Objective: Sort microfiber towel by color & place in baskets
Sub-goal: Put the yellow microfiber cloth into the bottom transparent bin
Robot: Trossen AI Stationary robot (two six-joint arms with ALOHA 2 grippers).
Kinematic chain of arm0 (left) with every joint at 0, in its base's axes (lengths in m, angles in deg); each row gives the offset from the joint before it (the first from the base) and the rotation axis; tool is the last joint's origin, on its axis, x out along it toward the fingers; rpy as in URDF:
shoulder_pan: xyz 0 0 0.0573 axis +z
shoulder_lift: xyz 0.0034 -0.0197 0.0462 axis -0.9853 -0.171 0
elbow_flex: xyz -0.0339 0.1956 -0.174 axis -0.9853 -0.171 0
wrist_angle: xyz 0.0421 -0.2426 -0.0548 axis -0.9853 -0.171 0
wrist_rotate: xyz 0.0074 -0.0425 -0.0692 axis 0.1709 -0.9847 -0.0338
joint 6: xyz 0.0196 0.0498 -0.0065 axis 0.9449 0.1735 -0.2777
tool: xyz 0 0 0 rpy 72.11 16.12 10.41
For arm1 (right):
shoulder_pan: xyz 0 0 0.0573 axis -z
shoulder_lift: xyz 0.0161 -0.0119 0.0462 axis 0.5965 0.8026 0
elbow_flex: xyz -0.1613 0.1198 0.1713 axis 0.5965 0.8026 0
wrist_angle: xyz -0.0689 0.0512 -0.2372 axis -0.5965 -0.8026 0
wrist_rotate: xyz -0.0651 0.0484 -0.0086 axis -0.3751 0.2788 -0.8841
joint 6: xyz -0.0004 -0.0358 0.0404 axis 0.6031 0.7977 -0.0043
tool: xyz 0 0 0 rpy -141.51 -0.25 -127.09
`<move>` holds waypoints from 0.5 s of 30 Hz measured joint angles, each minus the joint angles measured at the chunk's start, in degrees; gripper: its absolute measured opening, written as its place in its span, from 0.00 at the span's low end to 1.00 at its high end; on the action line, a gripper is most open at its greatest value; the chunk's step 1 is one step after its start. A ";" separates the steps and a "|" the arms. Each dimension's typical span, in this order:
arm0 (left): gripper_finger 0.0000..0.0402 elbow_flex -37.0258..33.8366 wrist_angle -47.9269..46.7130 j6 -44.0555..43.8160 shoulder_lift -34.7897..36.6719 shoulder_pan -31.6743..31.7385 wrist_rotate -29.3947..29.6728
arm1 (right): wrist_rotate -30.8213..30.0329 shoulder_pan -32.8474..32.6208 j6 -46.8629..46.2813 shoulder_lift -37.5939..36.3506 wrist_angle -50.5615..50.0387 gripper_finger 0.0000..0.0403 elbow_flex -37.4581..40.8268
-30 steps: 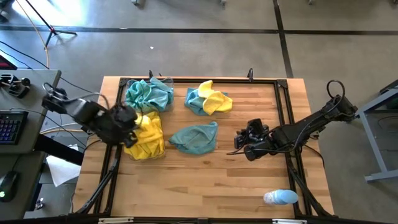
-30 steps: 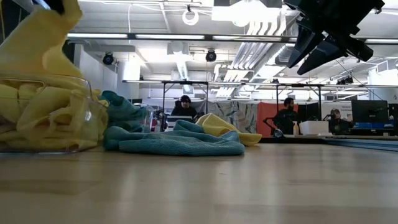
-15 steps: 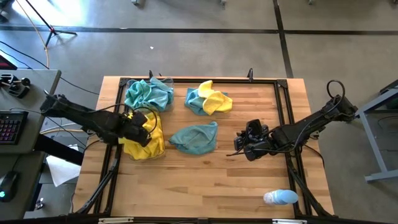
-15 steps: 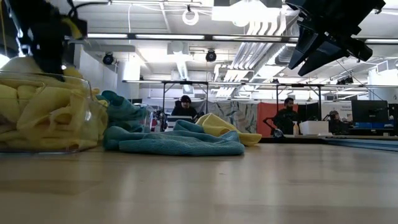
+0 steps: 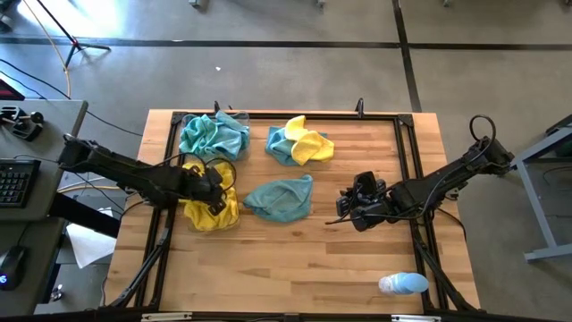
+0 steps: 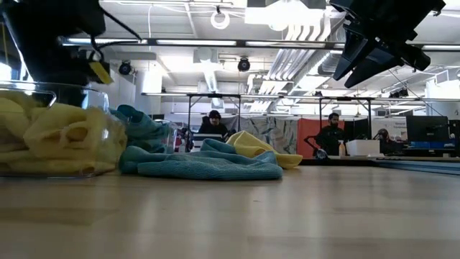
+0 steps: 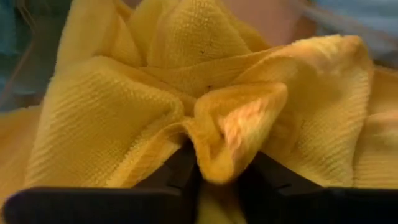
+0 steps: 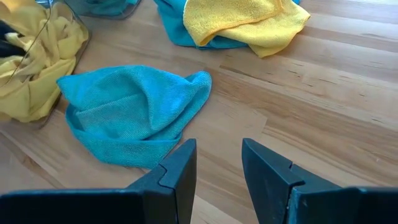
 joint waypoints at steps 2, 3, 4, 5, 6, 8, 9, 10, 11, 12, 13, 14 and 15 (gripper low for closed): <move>0.27 -1.14 1.27 0.01 -1.72 1.06 -0.01 | 0.00 0.00 0.00 0.00 -0.02 0.31 0.00; 0.28 -1.68 1.88 0.08 -2.48 1.57 0.00 | 0.00 0.00 0.00 0.00 -0.04 0.31 0.00; 0.30 -2.07 2.50 0.61 -3.30 2.08 0.02 | 0.00 0.00 0.00 0.00 -0.06 0.31 0.00; 0.31 -2.31 3.31 1.25 -3.97 2.52 0.02 | -0.02 0.00 0.00 0.00 -0.06 0.31 0.00; 0.33 -2.39 3.66 2.17 -4.55 2.95 0.02 | 0.00 0.00 0.00 0.00 -0.06 0.31 0.00; 0.34 -1.91 3.59 4.05 -5.20 3.44 0.00 | -0.01 0.00 0.00 0.00 -0.08 0.31 0.00; 0.35 -1.48 3.33 4.92 -5.32 3.64 -0.02 | -0.02 0.00 0.00 0.00 -0.08 0.31 0.00; 0.35 -0.94 3.11 5.75 -5.28 3.70 -0.01 | -0.01 0.00 0.00 0.00 -0.11 0.31 0.00; 0.35 -0.29 2.91 6.75 -5.12 3.84 0.00 | -0.01 0.00 0.00 0.00 -0.11 0.31 0.00; 0.35 0.53 2.12 7.95 -4.98 3.98 -0.01 | -0.02 0.00 0.00 0.00 -0.11 0.31 0.00; 0.35 1.56 1.39 9.01 -4.84 4.08 0.00 | -0.02 0.00 0.00 0.00 -0.11 0.31 0.00; 0.35 2.75 0.14 9.90 -4.73 4.20 -0.01 | -0.02 0.00 0.00 0.00 -0.11 0.31 0.00; 0.35 4.09 -1.51 10.57 -4.60 4.36 0.00 | -0.02 0.00 0.00 0.00 -0.13 0.31 0.00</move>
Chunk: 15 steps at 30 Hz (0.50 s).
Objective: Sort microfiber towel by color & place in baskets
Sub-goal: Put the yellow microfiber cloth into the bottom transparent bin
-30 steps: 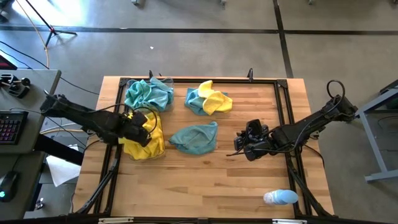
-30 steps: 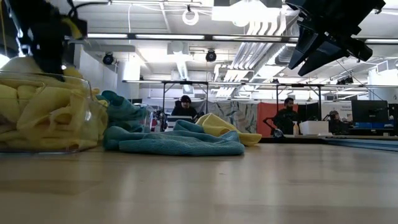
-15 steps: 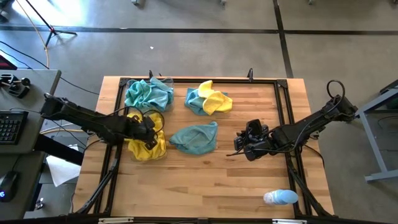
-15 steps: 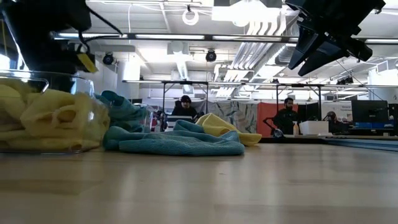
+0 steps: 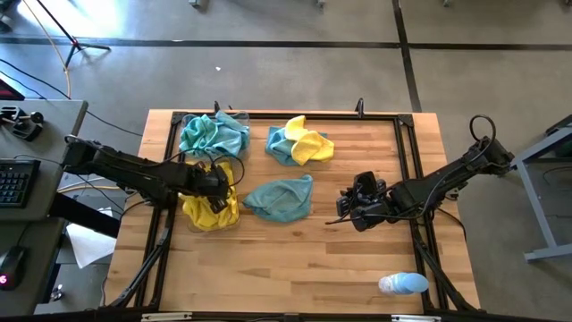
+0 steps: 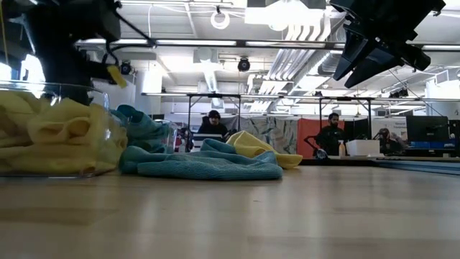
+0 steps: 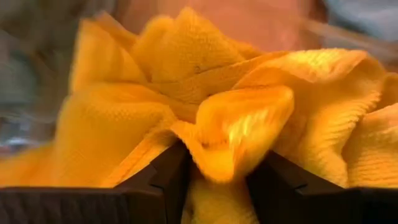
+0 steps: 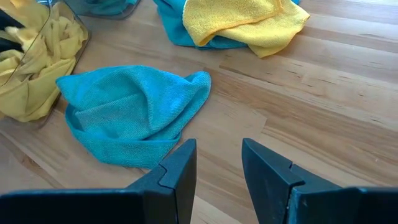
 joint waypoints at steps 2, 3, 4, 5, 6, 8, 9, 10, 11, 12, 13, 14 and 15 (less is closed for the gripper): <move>0.35 3.42 -3.10 0.96 0.12 0.01 0.10 | 0.00 0.00 0.00 0.00 0.00 0.31 0.00; 0.35 5.24 -5.22 1.05 0.12 0.00 0.10 | 0.00 0.00 0.00 0.00 -0.04 0.31 0.00; 0.35 7.04 -8.00 1.25 0.10 0.00 0.00 | 0.00 0.00 0.00 0.00 -0.07 0.31 0.00; 0.35 8.71 -10.26 1.43 0.12 0.00 -0.04 | 0.00 0.00 0.00 0.00 -0.07 0.31 0.00; 0.35 10.58 -12.16 1.43 0.12 0.00 -0.20 | 0.00 0.00 0.00 0.00 -0.07 0.31 0.00; 0.35 14.13 -15.63 1.43 0.12 -0.04 -0.88 | 0.00 0.00 0.02 0.00 -0.09 0.31 0.00; 0.35 15.83 -17.43 1.42 0.14 -0.07 -1.30 | 0.00 0.00 0.02 0.00 -0.09 0.31 0.00; 0.35 17.54 -18.93 1.43 0.15 -0.07 -1.90 | 0.00 0.00 0.02 0.00 -0.12 0.31 0.00; 0.35 19.20 -20.14 1.43 0.15 -0.07 -2.48 | 0.00 0.00 0.02 0.00 -0.22 0.31 0.00; 0.35 20.77 -21.22 1.43 0.15 -0.07 -3.11 | -0.02 0.00 0.02 0.00 -0.37 0.31 0.00; 0.35 22.30 -22.50 1.44 0.15 -0.07 -3.96 | -0.02 0.00 0.02 0.00 -0.51 0.31 0.00; 0.35 23.75 -24.15 1.52 0.15 -0.07 -4.97 | -0.02 0.00 0.02 0.00 -0.58 0.31 0.00; 0.35 25.16 -25.75 1.68 0.15 -0.07 -5.95 | -0.04 0.00 0.02 0.00 -0.70 0.31 0.00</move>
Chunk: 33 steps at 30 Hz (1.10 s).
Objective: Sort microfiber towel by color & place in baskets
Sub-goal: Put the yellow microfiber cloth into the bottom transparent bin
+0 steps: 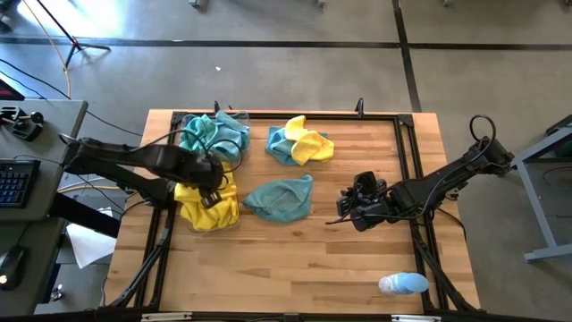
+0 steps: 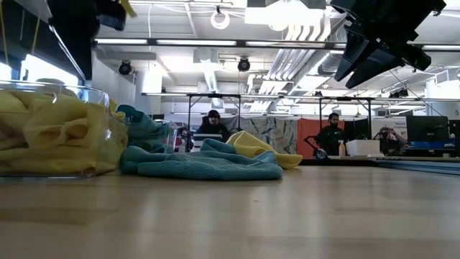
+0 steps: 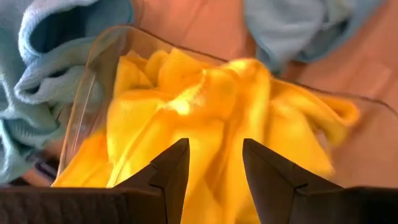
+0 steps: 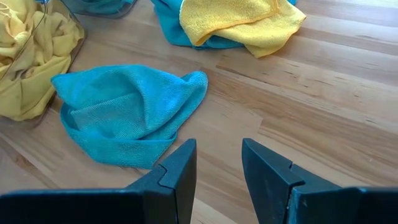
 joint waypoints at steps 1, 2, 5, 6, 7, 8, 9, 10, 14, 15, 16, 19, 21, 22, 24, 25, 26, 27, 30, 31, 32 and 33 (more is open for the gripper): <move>0.35 1.20 -1.78 0.25 0.02 0.00 -0.77 | 0.00 0.00 0.01 0.00 -0.12 0.31 0.00; 0.35 2.11 -3.83 0.27 0.04 0.00 -1.30 | 0.00 0.00 0.01 0.00 -0.15 0.31 0.00; 0.35 2.64 -9.73 -0.87 0.04 -0.34 -2.38 | -0.03 0.00 0.01 0.00 -0.24 0.31 0.00; 0.35 2.32 -11.53 -0.99 0.04 -0.62 -2.43 | -0.05 0.00 0.02 0.00 -0.24 0.31 0.00; 0.35 1.77 -13.00 -1.04 0.04 -0.92 -2.43 | -0.05 0.00 0.00 0.00 -0.24 0.31 0.00; 0.35 0.96 -14.08 -1.12 0.06 -1.22 -2.53 | -0.05 0.00 0.00 0.00 -0.24 0.31 0.00; 0.35 0.03 -14.41 -1.13 0.06 -1.54 -2.60 | -0.05 0.00 0.00 0.00 -0.24 0.31 0.00; 0.35 -1.05 -13.99 -1.15 0.06 -1.85 -2.63 | -0.05 0.00 0.00 0.00 -0.24 0.31 0.00; 0.35 -7.04 -10.88 -0.53 0.06 -2.83 -4.28 | -0.07 0.00 0.00 0.00 -0.24 0.31 0.00; 0.35 -8.90 -9.34 -0.33 0.06 -2.92 -4.83 | -0.32 0.00 0.00 0.00 -0.24 0.31 0.00; 0.35 -10.75 -7.38 -0.31 0.06 -3.03 -5.35 | -0.74 0.00 -0.01 0.00 -0.23 0.31 0.00; 0.35 -16.26 -2.18 -0.28 0.02 -3.02 -6.83 | -1.37 0.00 -0.07 0.00 -0.24 0.31 0.00; 0.35 -16.13 -0.66 0.72 -1.01 -3.02 -5.85 | -2.01 0.00 -0.07 0.00 -0.19 0.31 0.00; 0.35 -16.02 1.46 1.27 -1.13 -3.02 -5.12 | -2.10 0.00 -0.11 0.00 -0.21 0.31 0.00; 0.35 -16.01 2.03 2.24 -1.93 -2.32 -5.02 | -2.22 0.00 -0.11 0.00 -0.20 0.31 -0.01; 0.35 -16.09 1.79 2.85 -2.29 -1.89 -5.07 | -2.29 0.00 -0.11 0.00 -0.24 0.31 0.00; 0.35 -16.07 2.12 3.22 -2.59 -1.53 -5.19 | -2.45 0.00 -0.14 0.00 -0.20 0.31 -0.02; 0.35 -16.00 2.10 3.34 -2.92 -1.27 -5.36 | -2.50 0.00 -0.17 0.00 -0.21 0.31 -0.02; 0.35 -16.04 2.44 5.33 -3.67 -0.63 -5.84 | -2.54 0.00 -0.19 0.00 -0.21 0.31 -0.02; 0.35 -16.04 2.94 6.34 -4.03 -0.59 -6.19 | -2.58 0.00 -0.20 0.00 -0.21 0.31 -0.02; 0.35 -16.04 3.35 7.21 -4.32 -0.50 -6.37 | -2.57 0.00 -0.20 0.00 -0.19 0.31 -0.01; 0.35 -16.04 3.58 8.11 -4.81 -0.32 -6.43 | -2.56 0.00 -0.22 0.02 -0.20 0.31 0.00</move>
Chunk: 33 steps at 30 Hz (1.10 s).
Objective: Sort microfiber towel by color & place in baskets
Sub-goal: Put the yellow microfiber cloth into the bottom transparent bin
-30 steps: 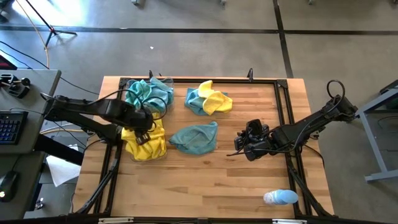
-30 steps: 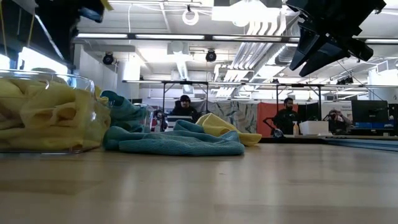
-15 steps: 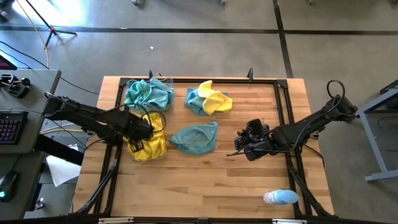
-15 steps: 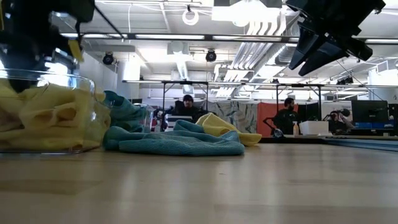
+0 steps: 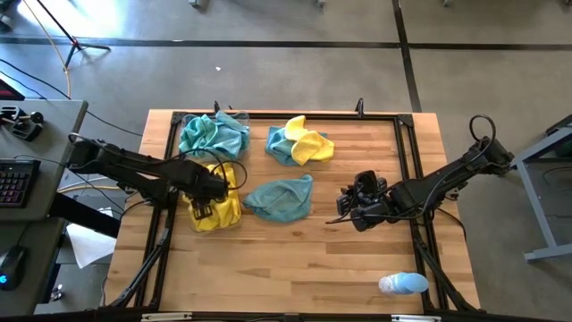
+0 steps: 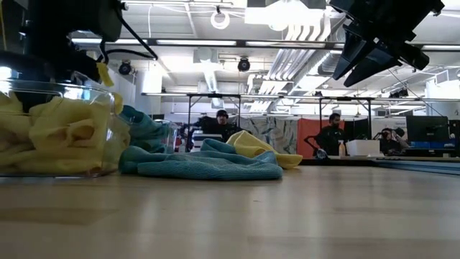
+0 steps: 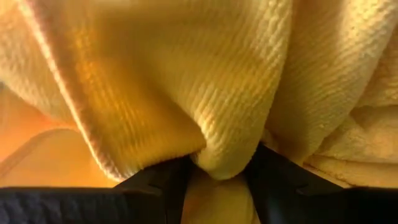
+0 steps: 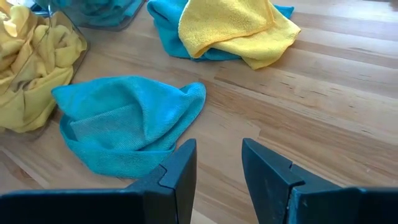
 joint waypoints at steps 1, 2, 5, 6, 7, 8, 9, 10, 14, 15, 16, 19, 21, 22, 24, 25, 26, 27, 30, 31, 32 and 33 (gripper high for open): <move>0.35 0.01 0.12 0.89 -0.62 0.10 0.00 | -0.02 0.00 0.00 0.01 0.02 0.31 -0.02; 0.35 0.01 0.14 1.77 -1.30 0.29 0.00 | -0.06 0.00 -0.01 0.16 0.12 0.31 -0.02; 0.35 0.00 0.99 5.30 -3.65 0.76 0.00 | -0.04 0.00 -0.06 1.13 0.46 0.31 -0.02; 0.35 0.00 1.35 6.20 -4.49 0.85 0.02 | -0.04 0.00 -0.24 1.63 0.53 0.31 -0.02; 0.35 0.00 1.70 6.97 -5.36 1.04 0.09 | 0.03 0.00 -0.46 2.28 0.55 0.31 -0.02; 0.35 0.00 2.13 7.41 -6.34 1.13 0.14 | 0.18 0.00 -0.92 2.95 0.62 0.31 -0.02; 0.35 0.02 2.39 7.54 -7.24 1.13 0.21 | 0.51 0.00 -1.40 3.71 0.67 0.31 -0.02; 0.35 0.02 2.47 7.63 -8.09 1.17 0.22 | 0.97 0.00 -1.53 4.45 0.89 0.31 -0.02; 0.35 0.03 3.33 8.74 -11.52 1.17 0.24 | 2.77 0.00 -1.54 7.05 2.84 0.31 -0.02; 0.35 0.05 3.54 9.17 -12.32 1.17 0.22 | 2.90 0.00 -1.51 7.42 3.59 0.31 -0.02; 0.35 0.09 3.67 9.60 -13.14 1.17 0.20 | 3.09 0.00 -1.40 7.65 4.27 0.31 -0.02; 0.35 0.15 3.83 10.52 -15.43 1.17 0.22 | 3.17 0.00 -1.24 7.85 5.43 0.31 0.00; 0.35 0.21 3.88 10.59 -16.54 1.17 0.22 | 3.19 0.00 -0.90 7.85 5.50 0.31 -0.02; 0.35 0.22 3.95 10.61 -17.01 1.20 0.22 | 3.23 0.00 -0.88 7.85 5.43 0.31 -0.02; 0.35 0.21 4.07 10.61 -17.75 1.21 0.22 | 3.21 0.00 -0.87 7.85 5.43 0.31 -0.02; 0.35 0.20 4.08 10.61 -17.86 1.21 0.22 | 3.21 0.00 -0.87 7.85 5.43 0.31 -0.02; 0.35 0.17 4.14 10.61 -18.04 1.21 0.22 | 3.22 0.00 -0.86 7.85 5.43 0.31 -0.02; 0.35 0.17 4.18 10.52 -18.15 1.21 0.22 | 3.23 0.00 -0.70 7.85 5.41 0.31 -0.02; 0.35 0.13 4.29 10.20 -18.47 1.44 0.17 | 3.23 0.00 -0.70 7.85 5.42 0.31 -0.02; 0.35 0.13 4.29 10.20 -18.47 1.50 0.12 | 3.23 0.00 -0.70 7.85 5.42 0.31 -0.02; 0.35 0.22 4.28 10.18 -18.47 1.50 0.11 | 3.23 0.00 -0.70 7.85 5.43 0.31 -0.02; 0.35 0.43 4.10 10.02 -18.33 1.48 0.11 | 3.23 0.00 -0.70 7.85 5.43 0.31 -0.02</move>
